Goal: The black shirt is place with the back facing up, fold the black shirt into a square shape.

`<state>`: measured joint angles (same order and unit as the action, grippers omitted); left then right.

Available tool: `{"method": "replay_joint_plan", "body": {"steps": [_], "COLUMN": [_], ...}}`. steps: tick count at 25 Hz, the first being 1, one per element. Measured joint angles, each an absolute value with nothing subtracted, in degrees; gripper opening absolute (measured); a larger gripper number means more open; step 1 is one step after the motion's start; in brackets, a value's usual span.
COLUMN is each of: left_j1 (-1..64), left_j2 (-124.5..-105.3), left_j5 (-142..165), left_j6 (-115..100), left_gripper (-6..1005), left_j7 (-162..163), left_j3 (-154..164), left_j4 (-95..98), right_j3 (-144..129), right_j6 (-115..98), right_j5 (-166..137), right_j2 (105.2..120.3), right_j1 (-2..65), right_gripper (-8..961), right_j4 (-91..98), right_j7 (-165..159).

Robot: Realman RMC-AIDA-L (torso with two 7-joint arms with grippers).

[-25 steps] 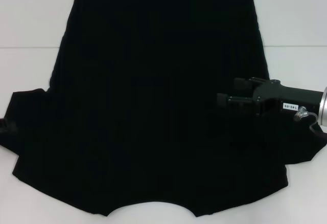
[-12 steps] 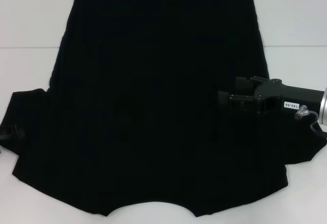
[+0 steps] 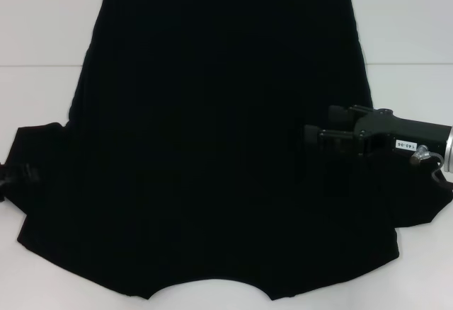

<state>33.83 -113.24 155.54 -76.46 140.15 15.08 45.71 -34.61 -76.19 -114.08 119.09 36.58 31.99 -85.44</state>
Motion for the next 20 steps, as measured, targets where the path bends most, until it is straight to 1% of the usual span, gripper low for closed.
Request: {"method": "replay_joint_plan", "body": {"steps": [16,20], "left_j1": [34.5,34.5], "left_j2": [-113.67,-113.66], "left_j5": [154.2,153.4], "left_j6": [-73.4,-72.6], "left_gripper": [793,618], "left_j7": [136.3,135.9], "left_j3": [18.9,18.9], "left_j4": [45.4,45.2], "right_j3": [-34.2,-34.2], "right_j6": [-76.2,-76.1], "right_j5": [-114.1,-114.1], "right_j2": [119.09,119.12], "right_j1": [36.5,36.5], "right_gripper": [915,915], "right_j4": [32.0,32.0], "right_j7": [-85.4,-85.3]}}
